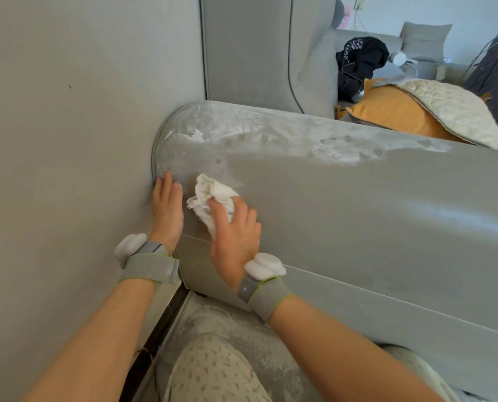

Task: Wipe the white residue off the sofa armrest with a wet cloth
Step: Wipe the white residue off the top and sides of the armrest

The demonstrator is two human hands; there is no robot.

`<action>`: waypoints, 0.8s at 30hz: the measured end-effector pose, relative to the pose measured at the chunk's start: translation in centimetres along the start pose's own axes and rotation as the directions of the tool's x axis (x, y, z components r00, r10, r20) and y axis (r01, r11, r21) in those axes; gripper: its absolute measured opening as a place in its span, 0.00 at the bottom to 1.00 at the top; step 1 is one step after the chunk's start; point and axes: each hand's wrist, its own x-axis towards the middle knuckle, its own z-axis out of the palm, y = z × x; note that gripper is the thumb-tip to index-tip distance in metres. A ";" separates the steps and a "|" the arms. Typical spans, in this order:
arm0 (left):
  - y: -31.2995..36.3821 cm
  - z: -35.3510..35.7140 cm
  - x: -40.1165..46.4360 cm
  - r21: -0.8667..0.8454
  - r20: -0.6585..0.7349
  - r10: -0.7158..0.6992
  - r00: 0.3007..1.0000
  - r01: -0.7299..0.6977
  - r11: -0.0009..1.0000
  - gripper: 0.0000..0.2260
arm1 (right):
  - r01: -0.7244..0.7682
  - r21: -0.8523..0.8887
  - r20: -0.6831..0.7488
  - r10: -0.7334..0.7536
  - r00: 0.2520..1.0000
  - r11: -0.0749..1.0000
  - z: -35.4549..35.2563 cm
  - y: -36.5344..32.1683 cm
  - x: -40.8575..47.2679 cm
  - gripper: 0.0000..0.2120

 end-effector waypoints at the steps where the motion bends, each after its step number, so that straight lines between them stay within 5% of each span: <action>1: 0.2 -0.2 -0.1 -0.029 0.009 -0.004 1.000 0.004 1.000 0.22 | 0.029 0.026 0.026 -0.030 0.999 0.999 -0.7 0.2 -0.2 0.29; 5: -0.2 -0.7 -0.1 -0.082 0.027 -0.017 0.999 0.019 0.996 0.22 | 0.163 0.091 0.036 -0.167 0.985 0.982 -4.2 3.7 -2.0 0.26; 10: -0.5 -0.4 -0.4 -0.140 0.005 0.004 1.000 -0.003 0.990 0.21 | 0.073 0.070 -0.111 -0.064 0.992 0.995 -6.0 7.5 -2.3 0.22; 16: -0.4 -0.6 -0.4 -0.229 0.022 -0.029 0.999 0.033 0.973 0.21 | -0.048 -0.028 -0.301 0.038 0.953 0.998 -1.1 4.2 -1.2 0.26; 20: -0.8 -0.6 -0.6 -0.252 0.017 -0.045 0.999 0.048 0.967 0.21 | 0.000 -0.124 -0.243 -0.031 0.969 0.992 1.5 0.8 0.6 0.24; 24: -0.3 -1.0 -1.6 -0.376 0.086 -0.117 0.989 0.141 0.916 0.23 | 0.190 -0.190 -0.022 -0.198 0.980 0.963 2.0 -2.2 2.3 0.20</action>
